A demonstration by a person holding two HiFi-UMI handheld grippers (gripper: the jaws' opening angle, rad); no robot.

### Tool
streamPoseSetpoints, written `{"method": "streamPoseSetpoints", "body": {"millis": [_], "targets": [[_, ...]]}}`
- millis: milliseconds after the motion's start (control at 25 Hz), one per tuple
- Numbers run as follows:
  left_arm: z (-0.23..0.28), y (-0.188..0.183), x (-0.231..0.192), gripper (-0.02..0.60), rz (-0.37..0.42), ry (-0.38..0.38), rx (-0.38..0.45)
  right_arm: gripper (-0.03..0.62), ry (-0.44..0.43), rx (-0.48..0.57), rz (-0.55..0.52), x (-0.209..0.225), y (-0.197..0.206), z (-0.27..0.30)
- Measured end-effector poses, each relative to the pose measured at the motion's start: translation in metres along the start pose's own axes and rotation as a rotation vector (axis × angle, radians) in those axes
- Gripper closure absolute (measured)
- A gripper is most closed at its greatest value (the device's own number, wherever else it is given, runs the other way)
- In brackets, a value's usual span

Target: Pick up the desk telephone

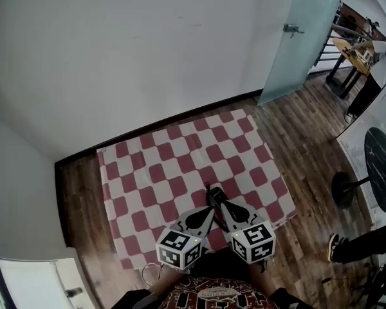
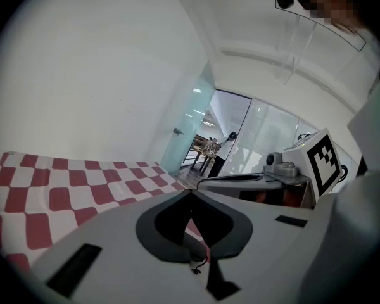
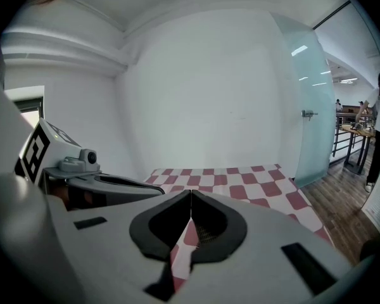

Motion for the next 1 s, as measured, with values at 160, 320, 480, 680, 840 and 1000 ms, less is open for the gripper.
{"method": "streamPoseSetpoints", "body": {"millis": [160, 320, 480, 680, 840, 1000], "targets": [[0.005, -0.005, -0.001, 0.572, -0.023, -0.055, 0.01, 0.574, -0.05, -0.025, -0.031, 0.007, -0.008, 0.006], [0.012, -0.006, 0.0, 0.572, -0.05, -0.105, 0.016, 0.574, -0.098, -0.054, -0.058, 0.015, -0.012, 0.011], [0.018, -0.005, -0.003, 0.572, -0.066, -0.156, 0.011, 0.574, -0.138, -0.083, -0.074, 0.022, -0.012, 0.018], [0.022, -0.003, -0.005, 0.572, -0.087, -0.198, 0.004, 0.574, -0.175, -0.111, -0.081, 0.028, -0.008, 0.024], [0.025, 0.002, -0.008, 0.572, -0.124, -0.216, 0.004, 0.574, -0.184, -0.137, -0.101, 0.032, -0.002, 0.028], [0.029, 0.009, -0.009, 0.572, -0.141, -0.23, -0.006, 0.574, -0.178, -0.166, -0.133, 0.038, 0.006, 0.031]]}}
Point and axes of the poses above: the fingertips, and each gripper's own axes: z forward along the fingers, x to its right, y out of its underside, the point moved 3 cm from there along -z, backward along the fingers, and after that the axes turned 9 degrees about z, right-handed, at the moved point
